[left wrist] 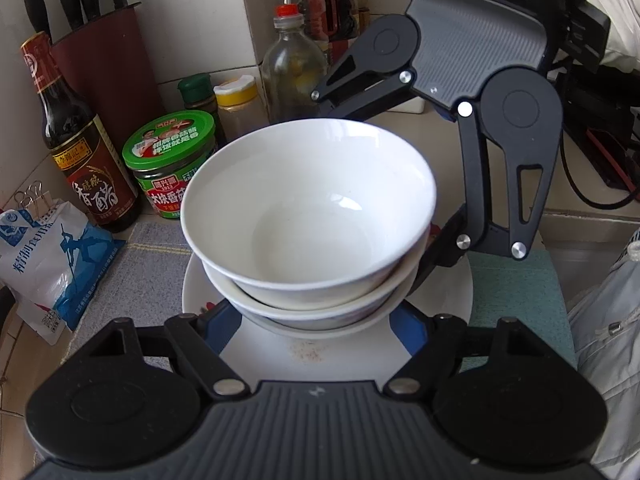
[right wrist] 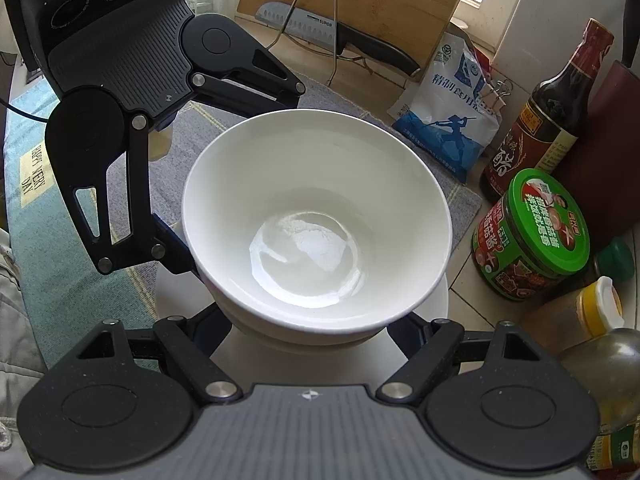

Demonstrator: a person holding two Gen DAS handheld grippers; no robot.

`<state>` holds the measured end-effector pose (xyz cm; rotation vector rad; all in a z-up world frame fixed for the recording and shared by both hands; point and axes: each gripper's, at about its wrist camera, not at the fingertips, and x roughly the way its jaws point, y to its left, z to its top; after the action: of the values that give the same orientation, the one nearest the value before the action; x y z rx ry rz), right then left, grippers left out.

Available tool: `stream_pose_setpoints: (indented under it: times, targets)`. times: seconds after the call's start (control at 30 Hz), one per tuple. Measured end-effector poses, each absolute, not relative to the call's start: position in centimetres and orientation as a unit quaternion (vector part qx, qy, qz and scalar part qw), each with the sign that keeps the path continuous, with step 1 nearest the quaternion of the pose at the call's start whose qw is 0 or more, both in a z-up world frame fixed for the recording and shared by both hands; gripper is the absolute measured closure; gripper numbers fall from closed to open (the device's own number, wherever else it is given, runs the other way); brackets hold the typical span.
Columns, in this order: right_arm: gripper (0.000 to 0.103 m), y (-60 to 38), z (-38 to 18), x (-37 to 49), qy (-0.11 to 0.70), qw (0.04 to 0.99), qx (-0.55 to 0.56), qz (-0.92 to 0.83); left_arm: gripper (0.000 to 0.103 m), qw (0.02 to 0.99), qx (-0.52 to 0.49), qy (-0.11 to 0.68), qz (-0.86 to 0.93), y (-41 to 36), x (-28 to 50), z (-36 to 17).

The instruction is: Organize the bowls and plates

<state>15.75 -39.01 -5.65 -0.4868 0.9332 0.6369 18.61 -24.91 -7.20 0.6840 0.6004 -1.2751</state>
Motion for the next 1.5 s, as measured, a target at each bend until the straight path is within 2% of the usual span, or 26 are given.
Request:
stream_pose_setpoints:
  times: [0.27, 0.3, 0.43, 0.6, 0.8, 1.0, 1.23, 1.5]
  targets:
    - [0.015, -39.0, -5.7, 15.7, 0.438, 0.822, -0.222, 0.289, 0.020, 0.724, 0.306, 0.253, -0.564, -24.5, 18.0, -7.3]
    - [0.014, -39.1, -5.6, 15.7, 0.439, 0.822, -0.218, 0.290, 0.015, 0.728, 0.305, 0.249, -0.561, -24.4, 17.8, -7.2]
    - [0.001, -39.1, -5.3, 15.1, 0.429, 0.831, -0.210, 0.285, 0.009, 0.754, 0.283, 0.244, -0.540, -23.3, 17.4, -6.7]
    - [0.000, -38.5, -4.4, 13.5, 0.428, 0.842, -0.199, 0.262, 0.003, 0.806, 0.261, 0.209, -0.488, -21.0, 15.6, -5.8]
    - [0.000, -36.6, -2.6, 10.8, 0.424, 0.872, -0.183, 0.163, 0.001, 0.849, 0.216, 0.173, -0.450, -17.7, 13.3, -4.2]
    - [0.000, -34.6, -0.8, 8.3, 0.422, 0.903, -0.076, 0.016, 0.001, 0.888, 0.153, 0.191, -0.388, -15.3, 11.7, -2.1]
    - [0.000, -32.3, 1.3, 4.7, 0.390, 0.910, 0.023, -0.136, 0.001, 0.903, 0.098, 0.261, -0.326, -12.8, 11.3, 0.5]
    - [0.000, -30.1, 3.6, 2.1, 0.349, 0.916, 0.039, -0.194, 0.001, 0.900, 0.087, 0.287, -0.316, -11.9, 10.5, 2.2]
